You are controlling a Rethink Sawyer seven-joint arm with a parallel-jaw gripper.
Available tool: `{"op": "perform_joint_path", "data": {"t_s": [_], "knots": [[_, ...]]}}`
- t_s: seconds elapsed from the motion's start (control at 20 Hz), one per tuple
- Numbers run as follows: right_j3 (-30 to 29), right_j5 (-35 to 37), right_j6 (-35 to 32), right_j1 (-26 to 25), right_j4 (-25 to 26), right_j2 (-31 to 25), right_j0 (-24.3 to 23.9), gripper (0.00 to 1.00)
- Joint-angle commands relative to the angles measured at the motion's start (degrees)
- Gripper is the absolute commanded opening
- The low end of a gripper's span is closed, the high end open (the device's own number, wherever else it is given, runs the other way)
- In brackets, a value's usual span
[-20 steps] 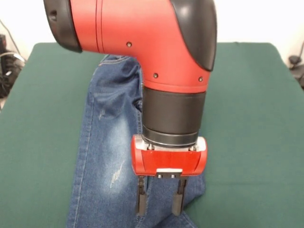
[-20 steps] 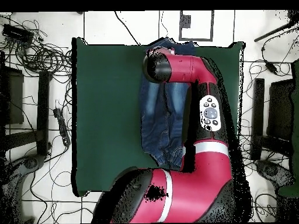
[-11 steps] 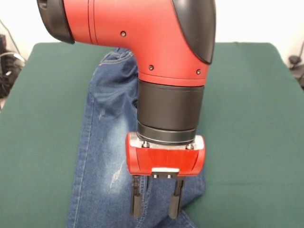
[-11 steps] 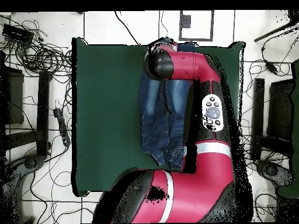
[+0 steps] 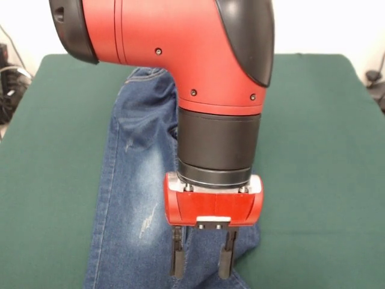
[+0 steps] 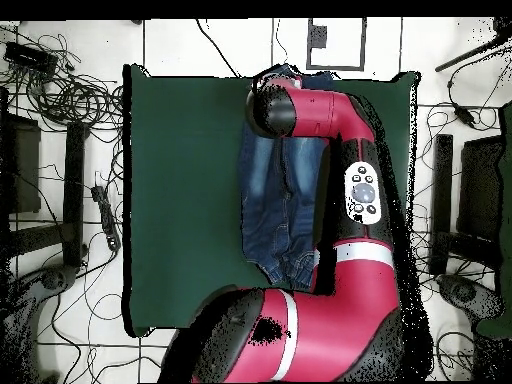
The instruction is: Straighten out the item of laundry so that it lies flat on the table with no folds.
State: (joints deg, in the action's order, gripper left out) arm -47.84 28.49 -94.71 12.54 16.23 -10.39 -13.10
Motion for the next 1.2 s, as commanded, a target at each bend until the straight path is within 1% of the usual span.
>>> {"op": "perform_joint_path", "data": {"t_s": [0.05,0.3,0.4,0.8,1.2], "knots": [[-2.53,3.92,-1.66,-4.34,-2.44,-6.36,1.51,1.00],[-3.48,1.29,-2.60,-4.75,-3.03,-6.92,0.95,1.00],[-3.99,0.91,-2.02,-5.06,-3.07,-7.39,0.53,1.00],[-5.07,-0.19,-3.65,-5.29,-4.20,-7.57,0.52,1.00],[-5.43,-2.63,-3.81,-6.19,-4.67,-8.27,0.32,1.00]]}}
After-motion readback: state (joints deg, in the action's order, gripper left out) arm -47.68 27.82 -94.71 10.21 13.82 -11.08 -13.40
